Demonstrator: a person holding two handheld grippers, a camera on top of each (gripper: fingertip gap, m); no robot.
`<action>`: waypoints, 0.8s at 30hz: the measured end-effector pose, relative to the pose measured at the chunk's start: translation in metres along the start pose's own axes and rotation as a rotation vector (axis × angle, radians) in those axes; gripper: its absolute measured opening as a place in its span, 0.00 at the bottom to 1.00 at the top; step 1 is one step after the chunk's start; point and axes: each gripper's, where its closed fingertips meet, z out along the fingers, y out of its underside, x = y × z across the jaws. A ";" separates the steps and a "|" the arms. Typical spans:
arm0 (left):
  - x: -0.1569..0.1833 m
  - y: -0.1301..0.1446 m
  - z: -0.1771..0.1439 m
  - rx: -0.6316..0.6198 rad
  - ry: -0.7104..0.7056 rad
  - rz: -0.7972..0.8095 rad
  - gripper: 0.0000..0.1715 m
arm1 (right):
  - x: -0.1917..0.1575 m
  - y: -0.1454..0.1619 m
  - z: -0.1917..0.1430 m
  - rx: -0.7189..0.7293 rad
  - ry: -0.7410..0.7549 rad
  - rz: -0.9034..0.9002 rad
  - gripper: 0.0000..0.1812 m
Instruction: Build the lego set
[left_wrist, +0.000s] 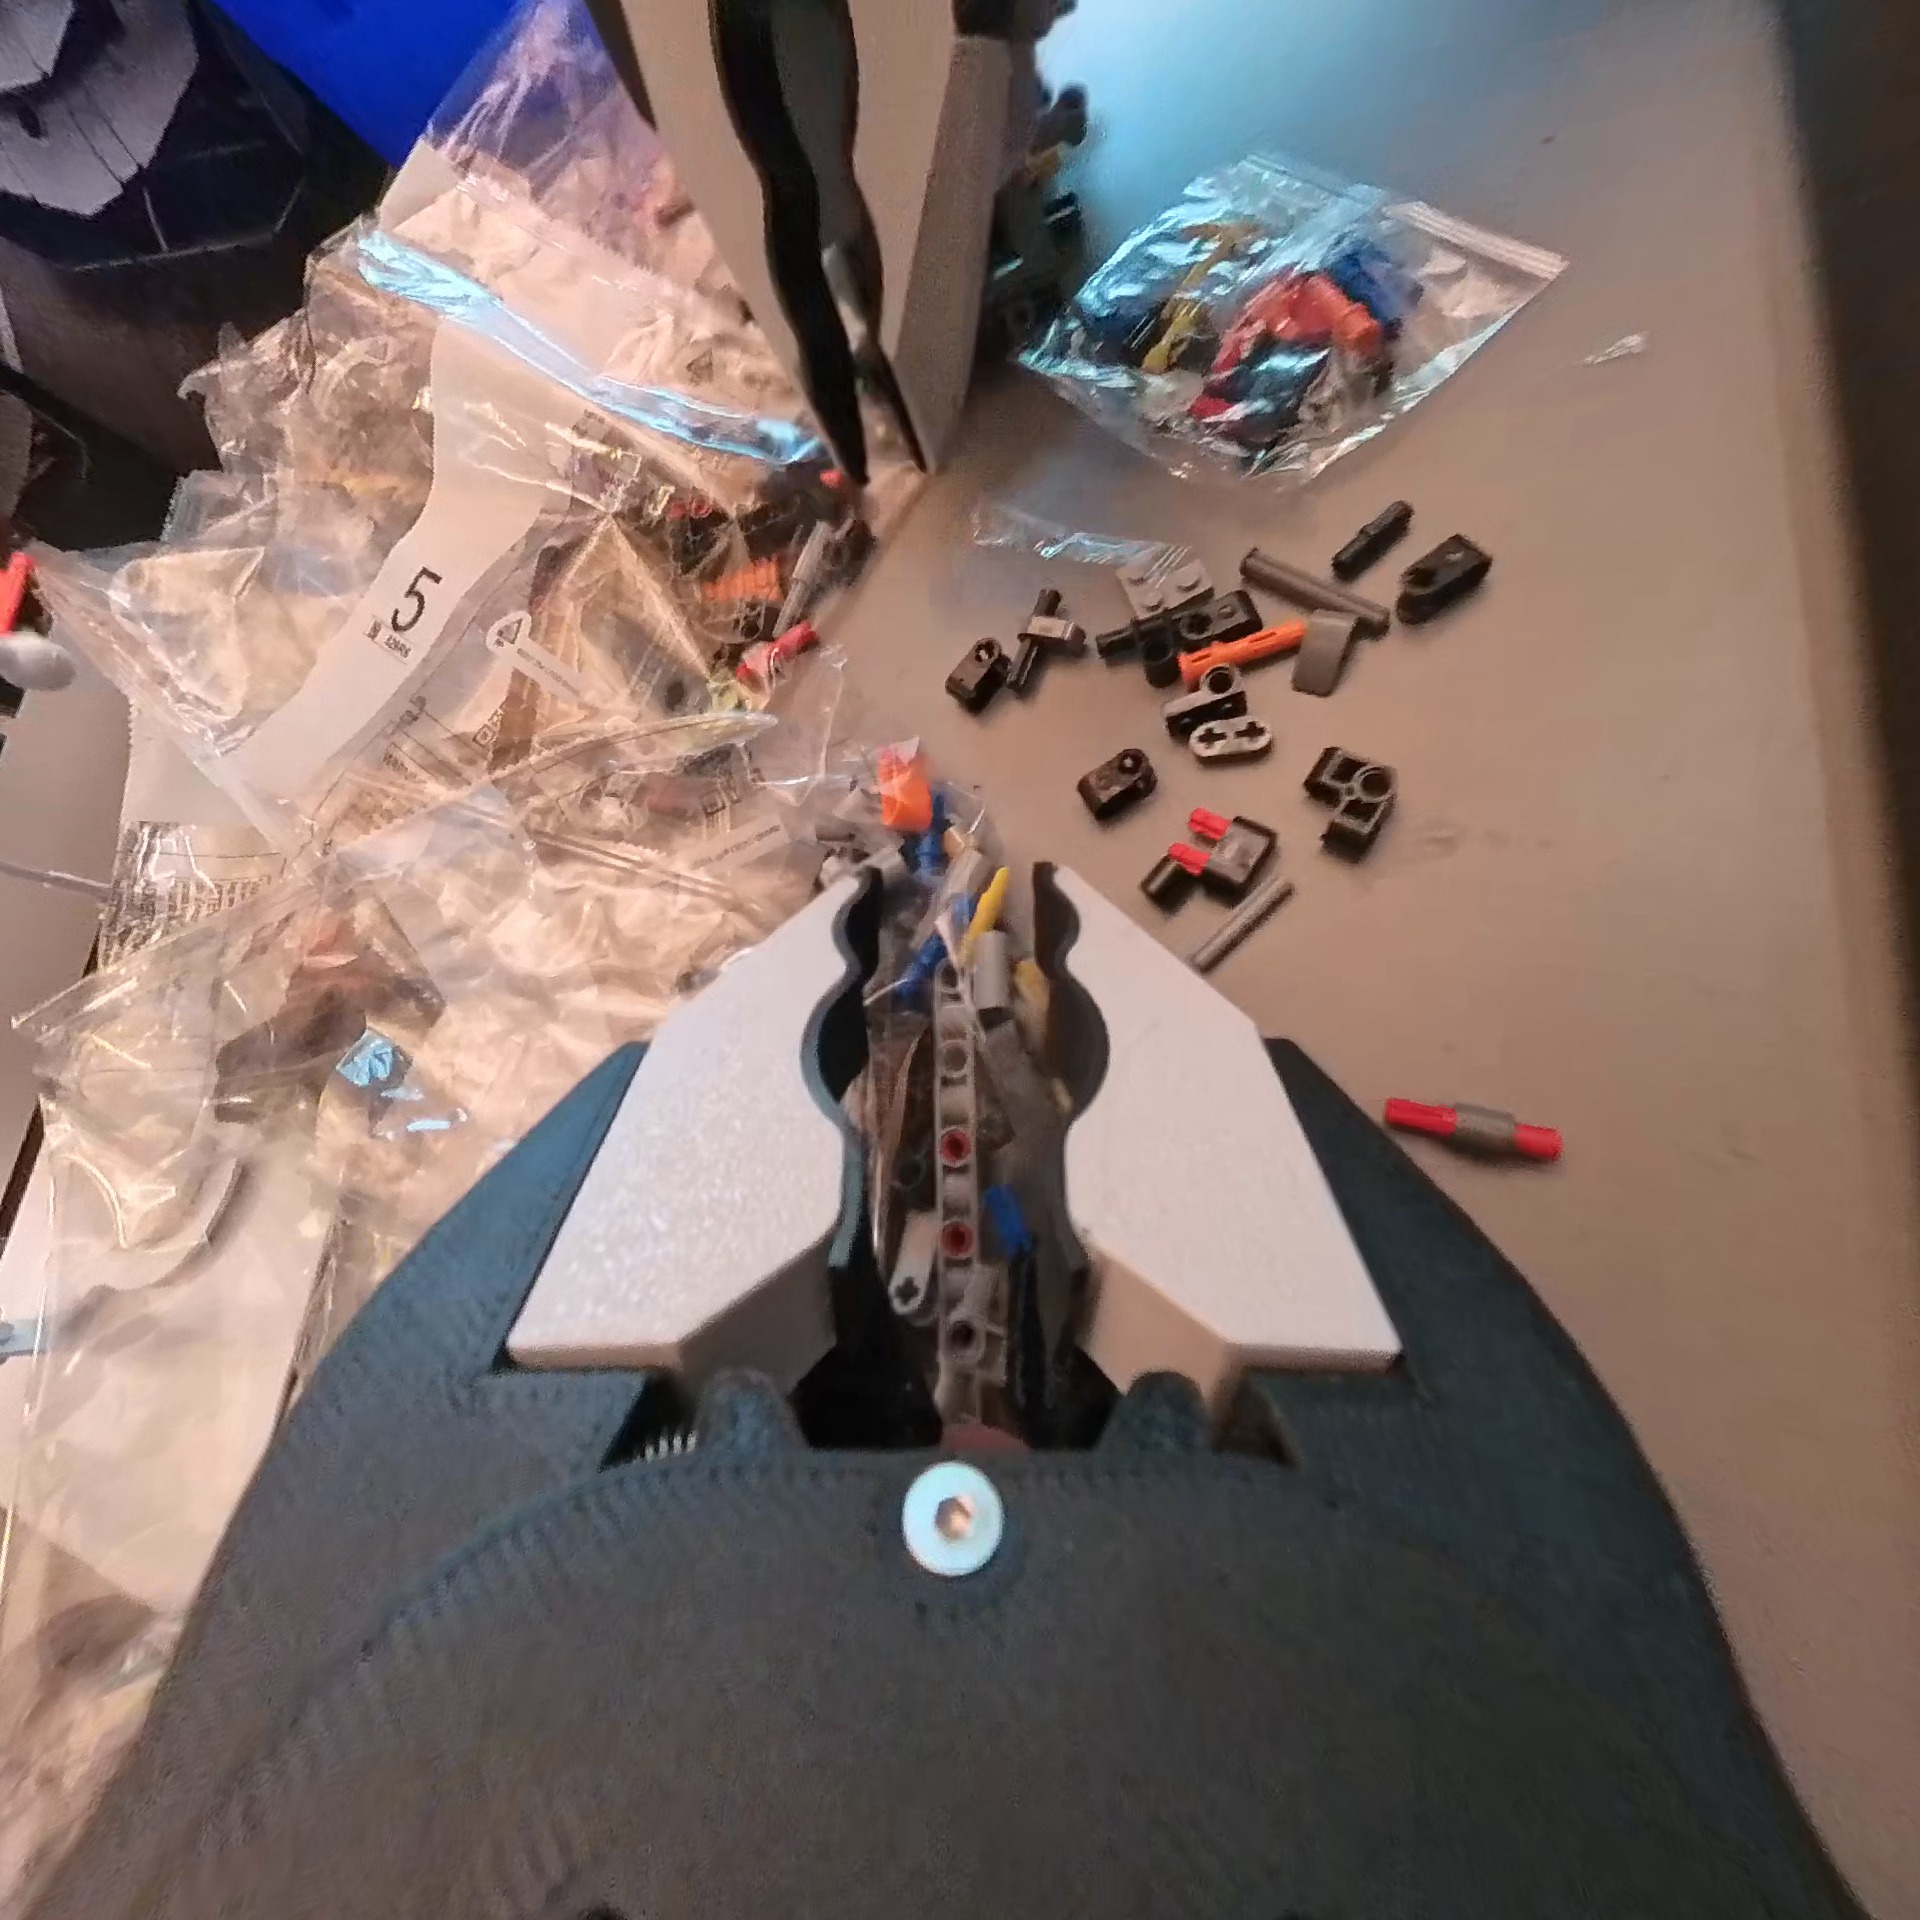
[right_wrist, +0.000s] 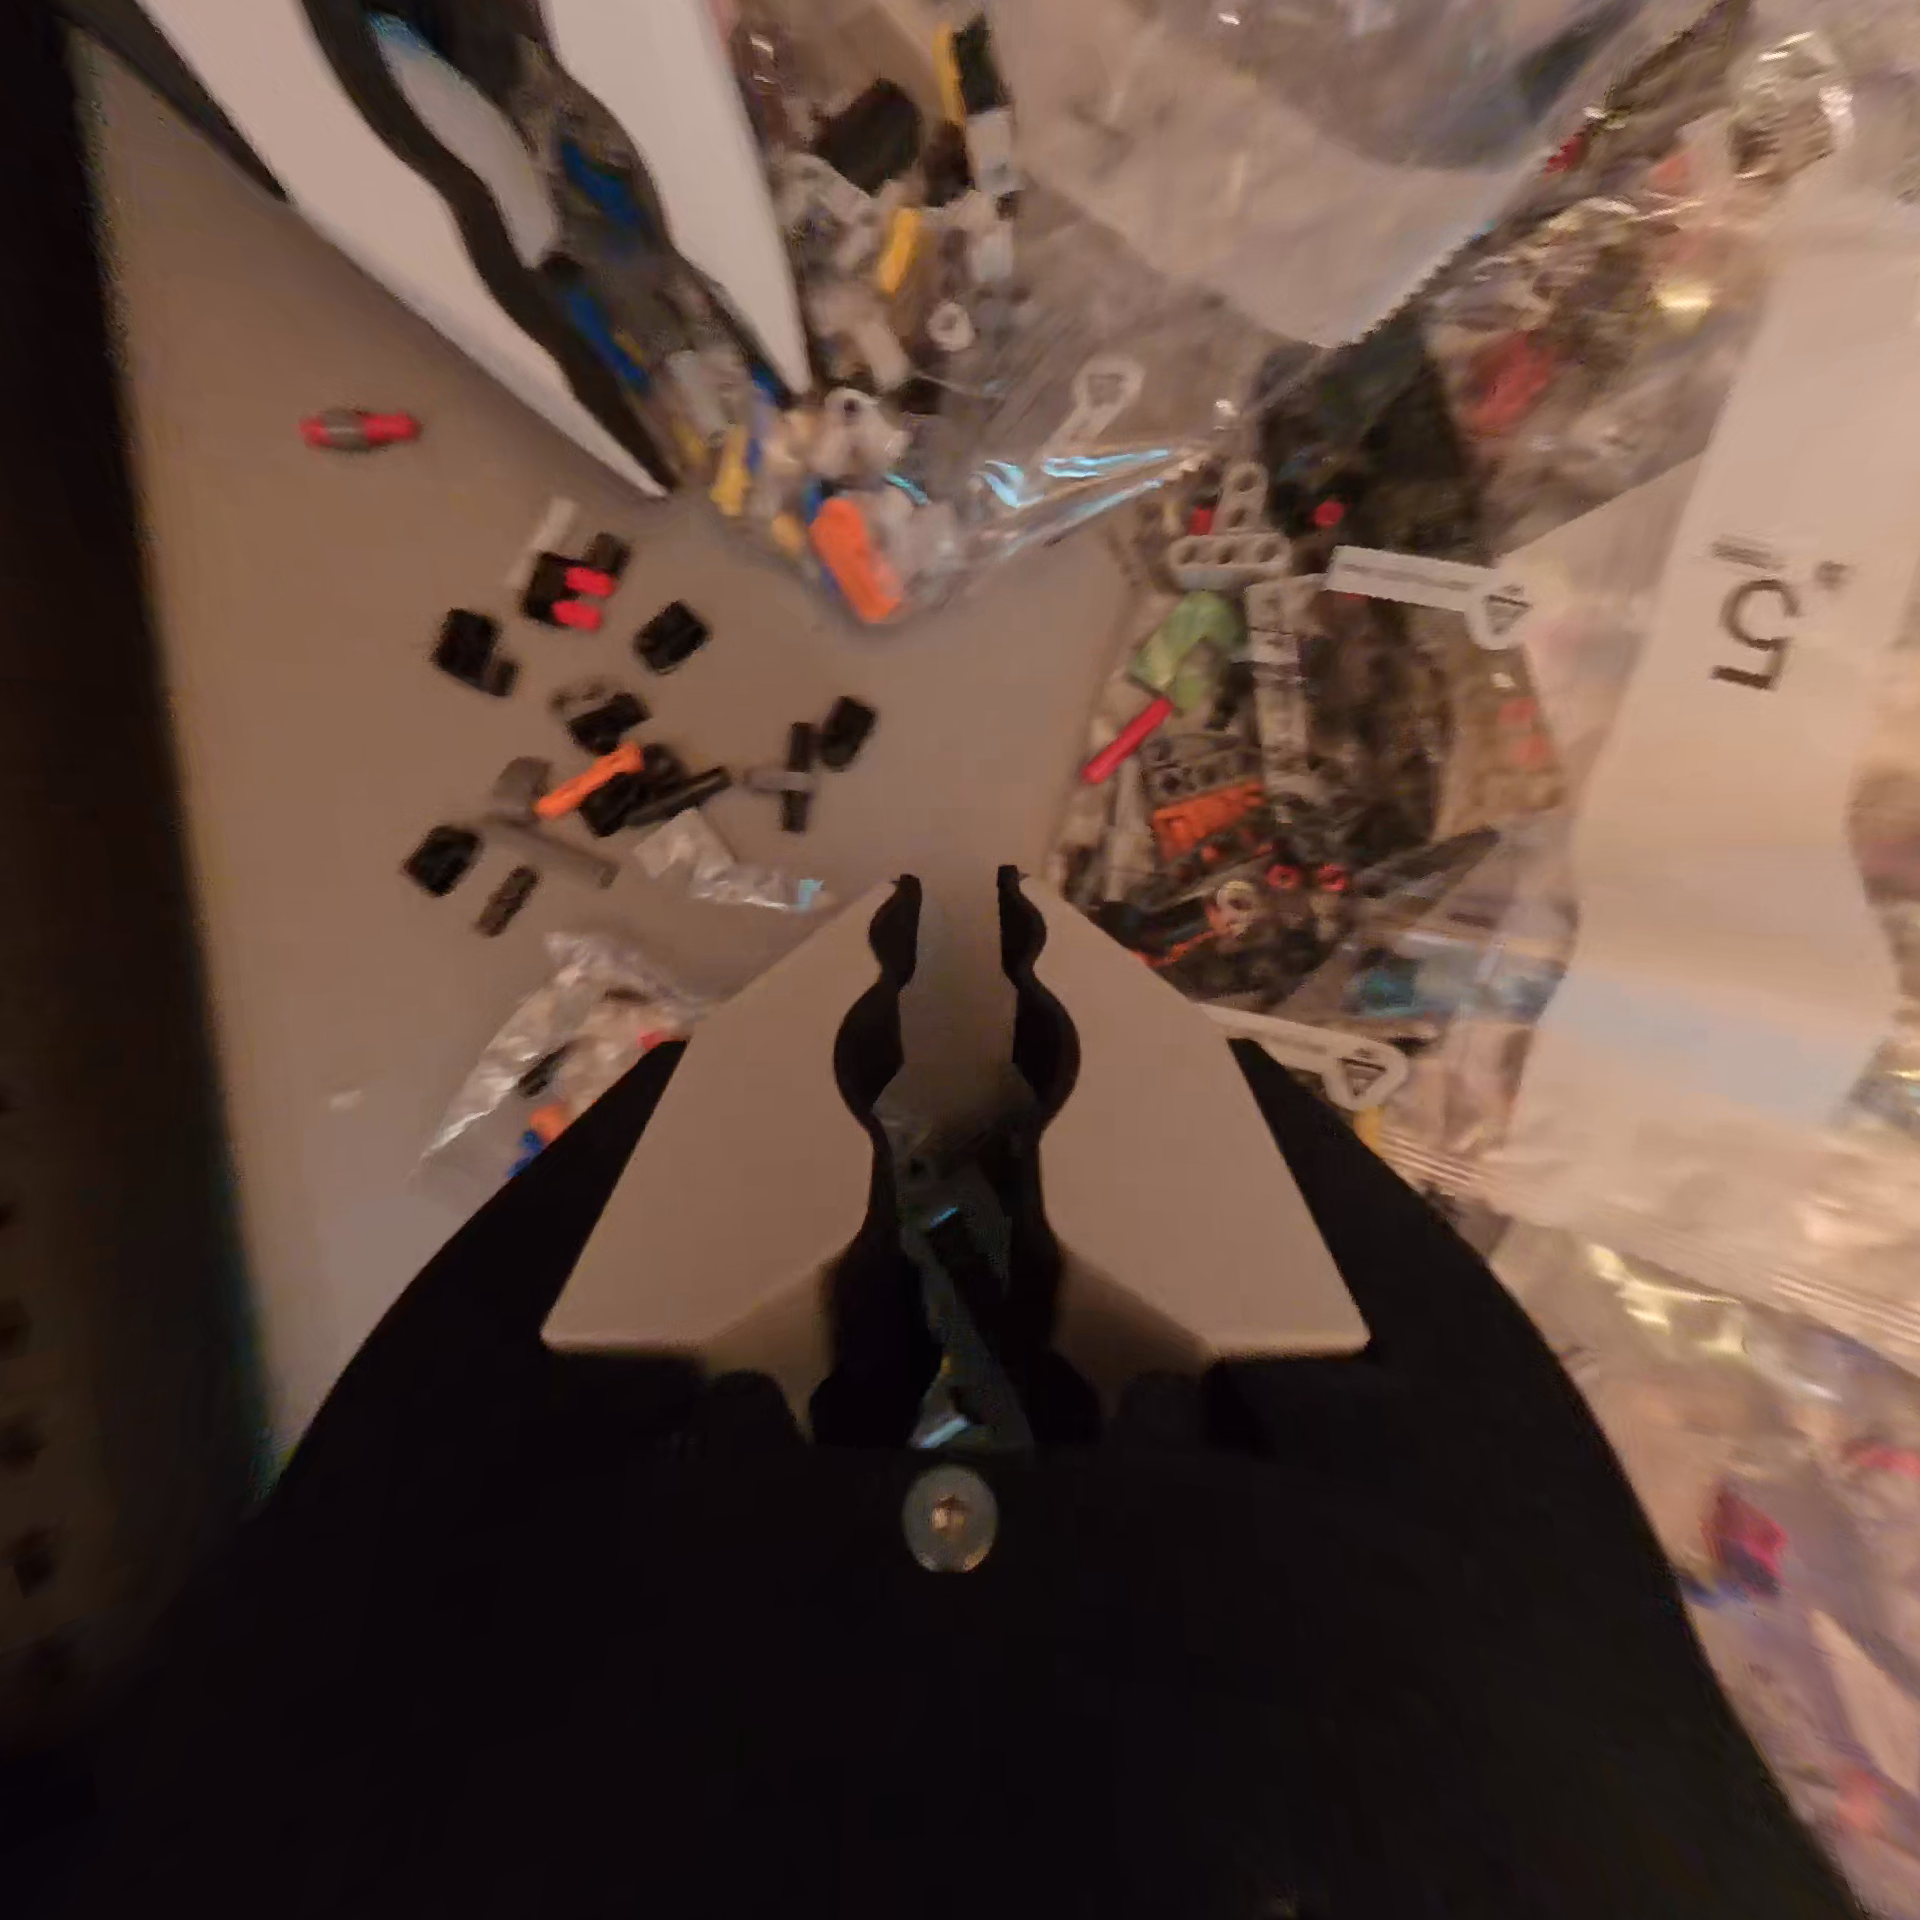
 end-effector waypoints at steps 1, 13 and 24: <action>-0.001 0.004 0.001 -0.015 0.000 -0.014 0.15 | 0.008 0.002 0.003 -0.021 0.049 -0.001 0.07; -0.014 0.024 -0.003 -0.068 0.015 -0.223 0.15 | 0.039 -0.001 0.014 -0.008 0.162 0.049 0.07; -0.022 0.032 -0.012 -0.109 0.005 -0.235 0.13 | 0.033 -0.058 0.006 0.191 0.180 -0.027 0.06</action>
